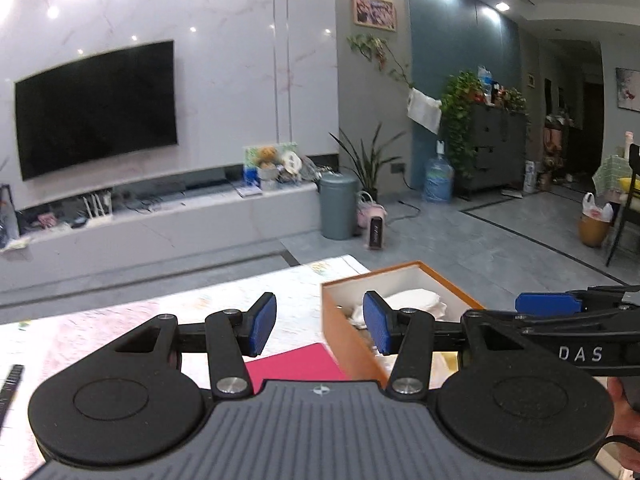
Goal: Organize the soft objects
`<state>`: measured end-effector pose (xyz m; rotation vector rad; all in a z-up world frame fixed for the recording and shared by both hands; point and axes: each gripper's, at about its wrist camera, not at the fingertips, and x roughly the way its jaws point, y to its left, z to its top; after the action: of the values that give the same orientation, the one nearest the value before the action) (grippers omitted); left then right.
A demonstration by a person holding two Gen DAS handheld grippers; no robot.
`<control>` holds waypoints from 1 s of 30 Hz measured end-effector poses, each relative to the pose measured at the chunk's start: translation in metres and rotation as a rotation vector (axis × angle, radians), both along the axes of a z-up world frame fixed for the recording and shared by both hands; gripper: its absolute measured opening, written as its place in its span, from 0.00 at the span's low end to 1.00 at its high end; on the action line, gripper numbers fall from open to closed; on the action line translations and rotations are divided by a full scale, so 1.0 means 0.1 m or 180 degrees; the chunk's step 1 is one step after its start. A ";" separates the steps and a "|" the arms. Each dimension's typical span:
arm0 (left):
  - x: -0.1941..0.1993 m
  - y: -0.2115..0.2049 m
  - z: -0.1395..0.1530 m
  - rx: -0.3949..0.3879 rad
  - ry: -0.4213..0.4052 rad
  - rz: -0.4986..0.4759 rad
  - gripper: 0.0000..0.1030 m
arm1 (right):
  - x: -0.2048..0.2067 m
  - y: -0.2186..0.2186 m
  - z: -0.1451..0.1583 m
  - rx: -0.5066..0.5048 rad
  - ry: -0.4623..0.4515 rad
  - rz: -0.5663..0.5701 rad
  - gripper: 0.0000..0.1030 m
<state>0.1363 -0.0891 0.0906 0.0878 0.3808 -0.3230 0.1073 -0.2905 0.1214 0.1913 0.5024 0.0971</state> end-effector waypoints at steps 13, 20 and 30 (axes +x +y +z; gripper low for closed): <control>-0.51 0.20 -0.26 0.0221 0.0134 0.0387 0.77 | -0.52 0.50 -0.25 -0.0302 0.0197 0.0061 0.81; -0.58 0.33 -0.48 0.0114 0.0335 0.0528 0.81 | -0.60 0.71 -0.48 -0.0412 0.0421 0.0094 0.82; -0.77 0.58 -0.76 0.0026 0.0520 0.0606 0.85 | -0.74 0.89 -0.64 -0.0617 0.0511 0.0149 0.84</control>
<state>0.0594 -0.0311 0.0144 0.0326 0.5485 -0.1408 0.0338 -0.2012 0.0575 -0.0027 0.6726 0.0786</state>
